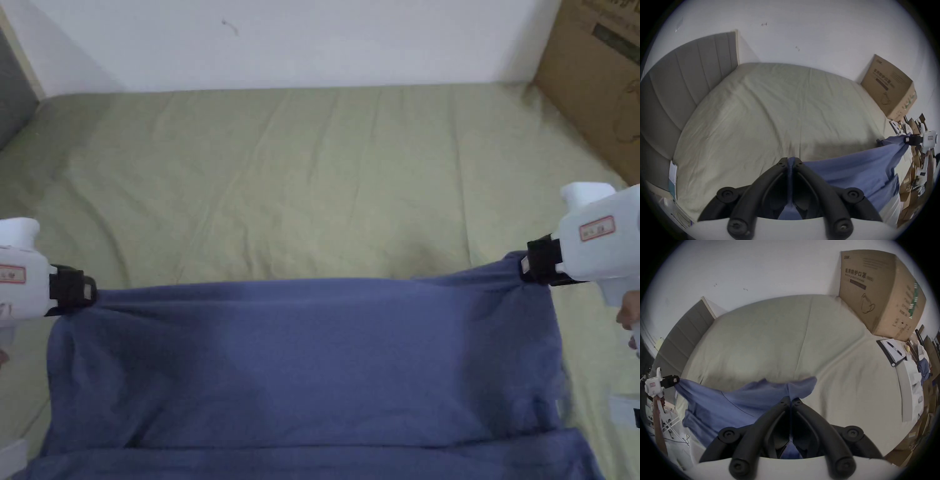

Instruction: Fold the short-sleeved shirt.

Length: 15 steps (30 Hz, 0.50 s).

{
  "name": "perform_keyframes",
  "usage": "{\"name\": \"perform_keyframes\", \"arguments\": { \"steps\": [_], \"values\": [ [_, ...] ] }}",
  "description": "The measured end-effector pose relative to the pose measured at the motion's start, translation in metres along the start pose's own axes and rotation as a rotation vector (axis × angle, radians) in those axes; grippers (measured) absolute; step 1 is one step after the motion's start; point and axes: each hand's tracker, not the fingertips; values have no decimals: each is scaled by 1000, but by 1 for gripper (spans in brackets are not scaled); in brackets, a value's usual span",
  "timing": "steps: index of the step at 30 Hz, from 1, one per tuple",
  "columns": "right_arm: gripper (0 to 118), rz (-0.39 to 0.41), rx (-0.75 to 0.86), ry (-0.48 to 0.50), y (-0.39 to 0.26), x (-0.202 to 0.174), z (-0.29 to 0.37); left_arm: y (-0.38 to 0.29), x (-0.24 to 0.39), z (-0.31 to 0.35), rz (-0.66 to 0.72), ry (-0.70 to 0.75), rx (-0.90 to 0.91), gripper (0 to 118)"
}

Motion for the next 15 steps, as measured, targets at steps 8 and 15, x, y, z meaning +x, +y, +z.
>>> {"name": "perform_keyframes", "arguments": {
  "steps": [8,15],
  "values": [
    [1,68,-59,0,-142,-8,70,-119,-11,62,-81,20,-52,2],
    [9,9,-210,-6,-246,-4,26,-213,-26,37,-33,27,-200,6]
  ]
}}
